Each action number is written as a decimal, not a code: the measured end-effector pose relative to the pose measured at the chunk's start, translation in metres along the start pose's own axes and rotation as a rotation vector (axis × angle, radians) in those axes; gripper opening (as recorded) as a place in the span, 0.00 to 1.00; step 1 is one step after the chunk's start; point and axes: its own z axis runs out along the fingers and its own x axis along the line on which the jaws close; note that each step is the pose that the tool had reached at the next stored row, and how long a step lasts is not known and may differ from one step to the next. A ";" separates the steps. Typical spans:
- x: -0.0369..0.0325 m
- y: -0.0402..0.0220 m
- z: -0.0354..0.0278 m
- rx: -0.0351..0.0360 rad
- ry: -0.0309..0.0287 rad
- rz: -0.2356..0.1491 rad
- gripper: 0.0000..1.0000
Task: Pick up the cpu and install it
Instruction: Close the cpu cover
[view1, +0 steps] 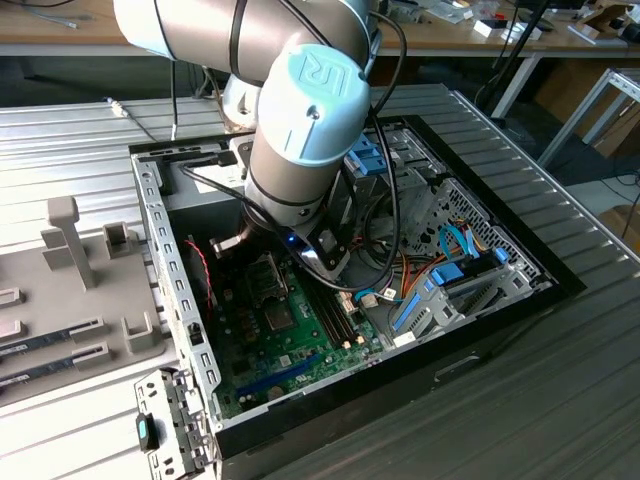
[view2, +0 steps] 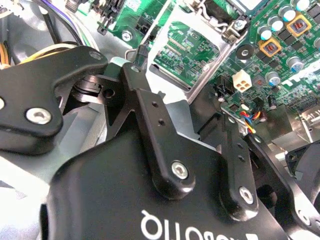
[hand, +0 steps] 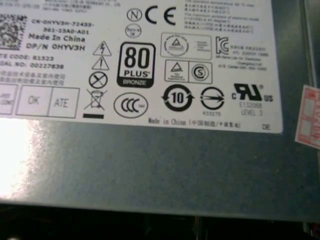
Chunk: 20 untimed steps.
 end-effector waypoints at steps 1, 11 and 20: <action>0.0000 0.0000 0.0000 -0.0003 -0.0001 0.000 0.57; 0.0000 -0.0005 -0.0033 -0.0237 -0.0022 0.001 0.57; 0.0003 -0.0044 -0.0046 -0.0636 -0.0059 0.002 0.57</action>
